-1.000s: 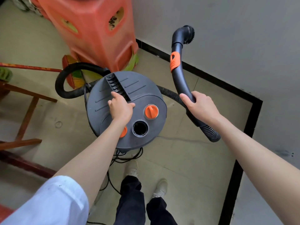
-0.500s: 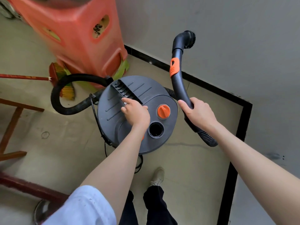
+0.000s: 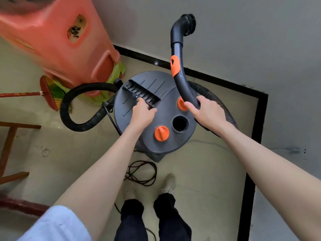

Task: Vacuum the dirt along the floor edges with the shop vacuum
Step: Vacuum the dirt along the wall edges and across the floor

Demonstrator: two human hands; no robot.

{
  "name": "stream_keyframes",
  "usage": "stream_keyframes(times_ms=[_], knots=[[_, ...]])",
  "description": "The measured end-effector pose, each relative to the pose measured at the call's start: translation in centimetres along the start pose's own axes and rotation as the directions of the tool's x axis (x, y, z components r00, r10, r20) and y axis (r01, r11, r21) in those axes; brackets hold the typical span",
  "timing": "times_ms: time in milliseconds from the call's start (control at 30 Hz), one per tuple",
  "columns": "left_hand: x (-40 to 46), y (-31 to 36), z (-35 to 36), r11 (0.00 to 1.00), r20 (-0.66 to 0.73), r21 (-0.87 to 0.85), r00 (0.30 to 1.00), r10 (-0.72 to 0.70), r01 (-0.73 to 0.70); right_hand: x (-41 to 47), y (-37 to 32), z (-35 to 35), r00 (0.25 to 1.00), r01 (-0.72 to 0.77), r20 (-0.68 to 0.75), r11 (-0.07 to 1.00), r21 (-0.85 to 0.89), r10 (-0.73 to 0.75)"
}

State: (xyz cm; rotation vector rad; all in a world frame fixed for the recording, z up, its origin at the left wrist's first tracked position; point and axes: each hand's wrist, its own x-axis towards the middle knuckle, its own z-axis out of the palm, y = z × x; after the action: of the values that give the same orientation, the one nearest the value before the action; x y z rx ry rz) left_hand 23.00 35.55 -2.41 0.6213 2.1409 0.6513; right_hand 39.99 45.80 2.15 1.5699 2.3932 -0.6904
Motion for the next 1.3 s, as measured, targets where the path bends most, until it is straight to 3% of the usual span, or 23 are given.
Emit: stream_keyframes(times_ms=[67,133,167,233,367,567,667,900,1067,1300], knots=[[-0.2,-0.8,-0.6,0.995,-0.056,0.061,0.995,0.084,-0.08,-0.3,0.2,0.7,1.0,-0.008,0.008,0.999,0.041,0.007],[-0.6,-1.6,-1.0,0.94,-0.131,0.253,0.955,0.266,-0.227,-0.6,0.2,1.7,1.0,-0.009,0.003,0.995,0.096,0.009],[-0.4,-1.9,-1.1,0.867,-0.133,0.382,0.909,0.395,-0.321,-0.6,0.2,2.2,1.0,-0.007,0.0,0.993,0.117,0.007],[0.8,-2.2,-1.4,0.696,0.004,0.527,0.82,0.572,-0.488,-0.7,0.4,3.1,1.0,0.0,0.002,0.989,0.149,0.0],[4.4,-2.4,-3.0,0.607,0.272,0.448,0.747,0.606,-0.656,-0.8,0.5,4.0,0.996,-0.073,0.053,0.984,0.161,0.065],[7.0,-2.7,-4.4,0.491,0.318,0.367,0.603,0.732,-0.79,-0.4,-0.1,4.6,0.99,-0.137,0.061,0.982,0.131,0.13],[7.5,-2.7,-4.3,0.462,0.296,0.346,0.562,0.772,-0.816,0.0,-0.4,4.8,0.988,-0.152,0.05,0.977,0.152,0.146],[8.2,-1.5,-2.2,0.489,0.215,0.348,0.575,0.789,-0.8,2.0,1.6,3.2,0.988,-0.155,0.048,0.975,0.16,0.149],[8.3,1.6,0.5,0.56,0.166,0.38,0.65,0.741,-0.736,5.1,4.8,1.0,0.992,-0.129,0.028,0.981,0.143,0.127],[9.4,7.1,3.4,0.55,0.232,0.468,0.696,0.679,-0.692,8.6,9.2,-2.0,0.998,-0.059,-0.006,0.99,0.131,0.06]])
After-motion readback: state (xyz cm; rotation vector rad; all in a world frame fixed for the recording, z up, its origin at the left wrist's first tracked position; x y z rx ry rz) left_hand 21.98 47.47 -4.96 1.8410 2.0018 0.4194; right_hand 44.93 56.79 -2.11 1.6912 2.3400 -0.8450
